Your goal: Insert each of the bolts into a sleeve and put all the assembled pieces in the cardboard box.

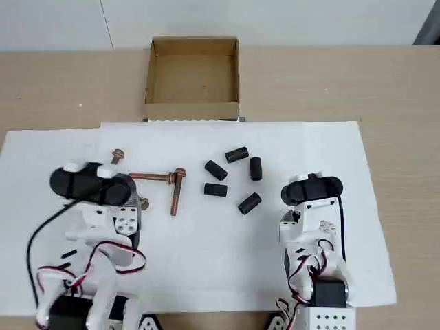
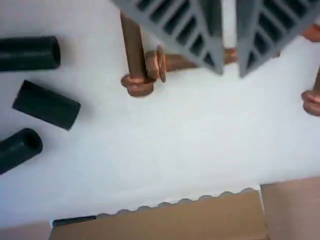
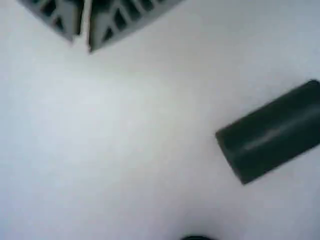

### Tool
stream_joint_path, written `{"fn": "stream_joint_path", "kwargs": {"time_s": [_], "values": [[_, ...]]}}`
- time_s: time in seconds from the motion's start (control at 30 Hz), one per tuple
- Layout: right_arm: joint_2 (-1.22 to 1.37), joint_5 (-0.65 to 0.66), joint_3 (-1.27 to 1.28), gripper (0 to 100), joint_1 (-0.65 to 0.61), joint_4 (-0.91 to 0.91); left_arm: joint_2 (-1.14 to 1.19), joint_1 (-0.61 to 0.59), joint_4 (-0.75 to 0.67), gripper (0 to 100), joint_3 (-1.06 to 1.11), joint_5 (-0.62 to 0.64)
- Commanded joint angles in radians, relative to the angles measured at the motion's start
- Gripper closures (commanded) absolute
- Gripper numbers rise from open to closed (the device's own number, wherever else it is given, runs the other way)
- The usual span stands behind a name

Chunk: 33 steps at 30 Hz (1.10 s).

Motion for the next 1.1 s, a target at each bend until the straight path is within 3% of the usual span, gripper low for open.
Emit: {"fn": "stream_joint_path", "kwargs": {"time_s": [0.0, 0.27, 0.73, 1.07], "values": [[-0.015, -0.003, -0.005, 99.5, 0.005, -0.021, 0.157, -0.005, 0.046, 99, -0.153, -0.005], [-0.015, -0.002, -0.005, 99.5, 0.004, -0.022, 0.459, -0.005, 0.193, 99, -0.432, 0.002], [-0.015, -0.005, -0.014, 99.5, 0.008, -0.025, 0.687, -0.009, 0.196, 99, -0.561, 0.002], [0.07, -0.032, -0.342, 99.5, 0.004, 0.064, 0.842, -0.204, 0.192, 99, -0.633, 0.003]]}}
